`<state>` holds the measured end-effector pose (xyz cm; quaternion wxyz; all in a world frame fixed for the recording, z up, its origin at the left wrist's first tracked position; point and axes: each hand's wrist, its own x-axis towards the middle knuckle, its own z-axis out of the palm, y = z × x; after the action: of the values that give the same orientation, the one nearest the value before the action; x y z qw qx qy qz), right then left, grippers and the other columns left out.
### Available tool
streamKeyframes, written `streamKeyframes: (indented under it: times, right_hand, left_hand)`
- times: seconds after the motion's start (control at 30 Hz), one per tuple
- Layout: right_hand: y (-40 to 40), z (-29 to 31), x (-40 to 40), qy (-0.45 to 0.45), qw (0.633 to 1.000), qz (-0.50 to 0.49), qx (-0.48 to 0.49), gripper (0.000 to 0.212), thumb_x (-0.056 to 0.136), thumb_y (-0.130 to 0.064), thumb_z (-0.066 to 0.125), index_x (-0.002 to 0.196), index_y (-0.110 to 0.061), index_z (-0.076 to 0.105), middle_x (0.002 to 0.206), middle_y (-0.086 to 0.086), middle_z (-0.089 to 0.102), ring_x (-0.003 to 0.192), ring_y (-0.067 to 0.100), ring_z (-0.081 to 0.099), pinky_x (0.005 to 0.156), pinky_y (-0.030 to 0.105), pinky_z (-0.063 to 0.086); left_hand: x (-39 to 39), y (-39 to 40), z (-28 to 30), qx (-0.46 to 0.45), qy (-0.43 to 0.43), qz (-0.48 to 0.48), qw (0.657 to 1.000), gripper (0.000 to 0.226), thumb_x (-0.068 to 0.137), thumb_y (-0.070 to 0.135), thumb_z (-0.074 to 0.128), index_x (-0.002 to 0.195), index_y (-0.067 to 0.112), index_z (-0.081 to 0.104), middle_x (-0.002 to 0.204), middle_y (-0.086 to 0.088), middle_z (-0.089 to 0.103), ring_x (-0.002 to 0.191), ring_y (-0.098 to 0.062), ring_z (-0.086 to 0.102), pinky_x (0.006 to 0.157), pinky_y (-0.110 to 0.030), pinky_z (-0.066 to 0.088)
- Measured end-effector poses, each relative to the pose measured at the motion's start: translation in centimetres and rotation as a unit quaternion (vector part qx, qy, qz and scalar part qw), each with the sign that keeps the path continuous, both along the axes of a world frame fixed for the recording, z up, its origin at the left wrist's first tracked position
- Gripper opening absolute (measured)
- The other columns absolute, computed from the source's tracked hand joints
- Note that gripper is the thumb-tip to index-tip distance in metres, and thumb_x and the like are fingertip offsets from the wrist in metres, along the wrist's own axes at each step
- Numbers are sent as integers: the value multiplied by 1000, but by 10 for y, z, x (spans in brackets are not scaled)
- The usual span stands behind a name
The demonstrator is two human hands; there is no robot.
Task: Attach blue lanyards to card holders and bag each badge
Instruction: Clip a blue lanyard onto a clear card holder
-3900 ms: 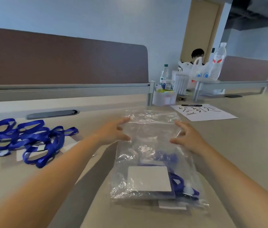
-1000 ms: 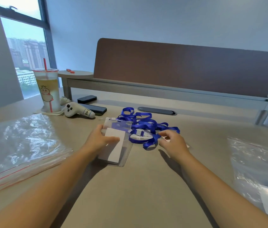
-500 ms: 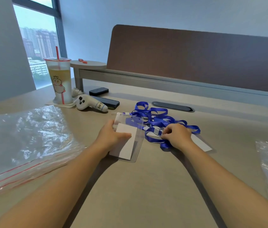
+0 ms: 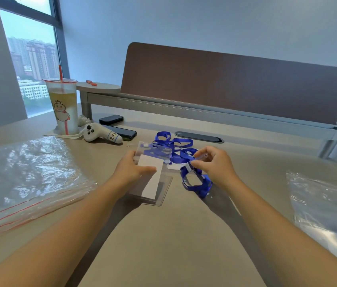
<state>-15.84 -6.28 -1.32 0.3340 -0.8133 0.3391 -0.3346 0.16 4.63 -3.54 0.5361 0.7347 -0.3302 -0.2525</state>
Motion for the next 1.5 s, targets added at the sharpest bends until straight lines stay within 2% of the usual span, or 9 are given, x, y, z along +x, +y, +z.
streamKeyframes:
  times: [0.17,0.33,0.5,0.7,0.87,0.97,1.1,1.3,1.5]
  right_hand:
    - [9,4,-6,-29,999,24,36,12,83,-7,61,94,-6,61,90,4,60,71,7,57,62,14,46]
    - [19,5,1,-56,993,42,97,12,85,-6,57,95,-6,63,94,3,61,88,15,55,66,16,46]
    - [29,-6,18,-67,993,77,53,17,92,-13,47,79,-24,49,85,-1,60,79,9,58,69,17,47]
    - [35,-19,35,-82,994,69,3,29,91,-15,49,118,-13,58,66,-5,55,56,10,54,59,19,51]
    - [36,-18,41,-83,995,55,-26,34,89,-17,51,122,-13,56,67,-7,57,52,8,55,44,7,44]
    - [39,-16,42,-41,994,42,-87,33,90,-21,49,121,-11,54,73,-4,57,55,5,55,53,8,43]
    - [41,-19,38,-13,994,42,-102,6,94,-17,43,99,-17,46,89,5,57,66,10,49,57,16,40]
    - [39,-20,31,-32,983,42,-176,30,89,-6,49,116,-8,60,114,11,63,100,16,54,78,12,38]
    - [48,-23,35,-38,982,82,-165,31,90,-6,47,119,-8,58,111,8,58,98,8,42,87,21,37]
  left_hand:
    - [-9,9,4,-16,9,-6,1000,52,80,14,65,125,16,40,122,-14,53,97,-22,51,78,-36,48]
    - [-6,22,8,-18,3,-1,1000,53,81,14,64,127,16,38,123,-14,53,96,-22,51,70,-31,48]
    - [0,30,2,-14,-4,10,1000,53,81,15,64,127,16,38,124,-15,52,97,-22,51,70,-31,49]
    - [2,25,-1,-17,1,11,1000,55,79,16,66,126,16,39,123,-15,54,104,-28,55,81,-39,49]
    - [-3,23,0,-11,-13,11,1000,53,77,19,69,123,17,41,121,-14,55,106,-30,56,82,-41,51]
    - [-5,24,0,-9,-27,4,1000,50,77,19,69,120,16,42,118,-13,56,103,-28,57,80,-38,51]
    - [-7,26,-5,-1,-31,-2,1000,47,78,18,68,117,18,42,116,-13,59,102,-28,58,81,-38,51]
    - [-10,31,-6,-3,-31,-36,999,31,84,20,61,108,21,42,118,-13,58,103,-28,57,76,-35,49]
    - [-14,32,-6,-30,-38,-33,998,28,89,27,51,114,15,48,116,-15,58,103,-30,57,69,-32,49]
